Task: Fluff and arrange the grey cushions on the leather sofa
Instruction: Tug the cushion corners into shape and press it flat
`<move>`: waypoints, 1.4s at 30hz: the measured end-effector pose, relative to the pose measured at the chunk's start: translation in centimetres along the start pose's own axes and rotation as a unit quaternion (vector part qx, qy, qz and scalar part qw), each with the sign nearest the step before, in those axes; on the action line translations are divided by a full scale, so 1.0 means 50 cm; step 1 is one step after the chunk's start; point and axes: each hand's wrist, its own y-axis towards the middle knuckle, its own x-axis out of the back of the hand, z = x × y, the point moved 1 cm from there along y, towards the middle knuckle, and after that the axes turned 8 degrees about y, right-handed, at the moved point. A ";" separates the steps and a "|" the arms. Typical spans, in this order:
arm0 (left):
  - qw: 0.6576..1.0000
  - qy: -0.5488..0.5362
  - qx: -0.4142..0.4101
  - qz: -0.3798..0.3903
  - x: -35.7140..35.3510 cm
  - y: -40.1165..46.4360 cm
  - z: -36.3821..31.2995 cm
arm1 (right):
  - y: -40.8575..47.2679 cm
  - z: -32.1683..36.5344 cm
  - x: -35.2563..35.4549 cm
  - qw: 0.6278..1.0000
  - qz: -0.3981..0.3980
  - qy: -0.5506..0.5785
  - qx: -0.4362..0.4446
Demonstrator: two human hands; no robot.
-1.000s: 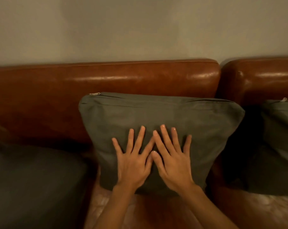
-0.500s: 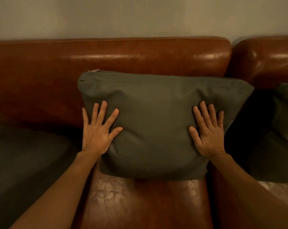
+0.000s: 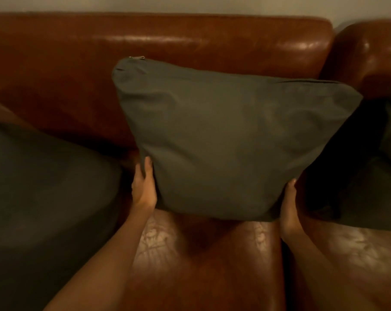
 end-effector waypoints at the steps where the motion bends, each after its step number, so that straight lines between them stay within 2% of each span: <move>1: 0.999 0.024 0.007 -0.024 0.000 -0.006 -0.006 | -0.010 0.006 0.001 0.999 0.025 0.024 -0.003; 2: 0.999 0.041 0.019 -0.025 0.001 -0.014 0.002 | -0.020 0.021 0.003 0.999 0.031 0.035 -0.004; 5: 0.998 0.063 0.006 -0.004 -0.003 -0.065 0.028 | -0.056 0.074 0.036 0.996 0.003 0.068 0.064; 8: 0.995 -0.064 -0.057 -0.051 -0.015 -0.148 0.022 | -0.082 0.139 0.066 0.989 -0.040 0.027 0.143; 10: 0.989 -0.123 -0.061 -0.050 -0.040 -0.199 -0.002 | -0.096 0.204 0.075 0.977 -0.078 0.010 0.199; 11: 0.991 -0.125 -0.041 -0.033 -0.072 -0.200 -0.010 | -0.099 0.240 0.077 0.969 -0.089 -0.004 0.229; 12: 0.992 -0.118 -0.025 0.025 -0.087 -0.200 0.029 | -0.101 0.276 0.077 0.960 -0.095 -0.021 0.263; 13: 0.990 -0.124 0.042 0.057 -0.097 -0.204 0.054 | -0.110 0.317 0.075 0.950 -0.098 -0.040 0.292; 14: 0.988 -0.122 0.093 0.010 -0.114 -0.180 0.096 | -0.118 0.357 0.072 0.937 -0.099 -0.062 0.328; 15: 0.962 -0.157 0.225 0.009 -0.136 -0.186 0.075 | -0.132 0.400 0.065 0.923 -0.088 -0.079 0.367; 17: 0.895 -0.320 0.288 0.119 -0.162 -0.263 0.043 | -0.161 0.477 0.043 0.876 -0.048 -0.131 0.462; 18: 0.878 -0.352 0.278 0.169 -0.174 -0.287 0.037 | -0.168 0.507 0.028 0.848 -0.015 -0.165 0.504; 20: 0.857 -0.385 0.242 0.240 -0.153 -0.330 0.032 | -0.157 0.542 -0.015 0.802 0.076 -0.240 0.541; 21: 0.861 -0.371 0.222 0.270 -0.150 -0.331 0.015 | -0.140 0.551 -0.043 0.783 0.120 -0.288 0.539; 22: 0.880 -0.335 0.182 0.283 -0.139 -0.340 0.007 | -0.119 0.554 -0.071 0.767 0.152 -0.336 0.525; 24: 0.938 -0.245 0.077 0.232 -0.114 -0.341 -0.035 | -0.088 0.545 -0.118 0.765 0.155 -0.387 0.491; 25: 0.963 -0.204 -0.012 0.176 -0.089 -0.342 -0.062 | -0.082 0.538 -0.135 0.773 0.135 -0.380 0.490; 26: 0.972 -0.172 -0.115 0.111 -0.068 -0.337 -0.096 | -0.086 0.531 -0.148 0.779 0.111 -0.354 0.505; 27: 0.961 -0.142 -0.233 0.045 -0.048 -0.325 -0.135 | -0.100 0.525 -0.159 0.778 0.087 -0.319 0.535; 28: 0.930 -0.109 -0.351 -0.025 -0.027 -0.310 -0.178 | -0.121 0.516 -0.169 0.770 0.072 -0.282 0.567; 29: 0.887 -0.066 -0.447 -0.099 -0.011 -0.293 -0.223 | -0.141 0.505 -0.179 0.760 0.073 -0.253 0.594; 30: 0.844 -0.026 -0.509 -0.166 0.000 -0.270 -0.269 | -0.156 0.491 -0.190 0.748 0.094 -0.238 0.613; 32: 0.791 0.059 -0.545 -0.272 0.014 -0.236 -0.353 | -0.168 0.461 -0.206 0.725 0.152 -0.246 0.625; 33: 0.769 0.119 -0.557 -0.290 0.011 -0.218 -0.378 | -0.163 0.451 -0.208 0.718 0.161 -0.259 0.625; 35: 0.708 0.267 -0.598 -0.264 -0.005 -0.172 -0.395 | -0.134 0.452 -0.196 0.711 0.134 -0.298 0.623; 37: 0.663 0.361 -0.611 -0.240 -0.004 -0.120 -0.395 | -0.094 0.458 -0.171 0.678 0.083 -0.369 0.631; 39: 0.669 0.378 -0.594 -0.239 0.006 -0.079 -0.404 | -0.048 0.469 -0.140 0.654 0.062 -0.425 0.623; 42: 0.684 0.397 -0.560 -0.248 0.005 -0.052 -0.422 | 0.003 0.493 -0.125 0.651 0.074 -0.457 0.602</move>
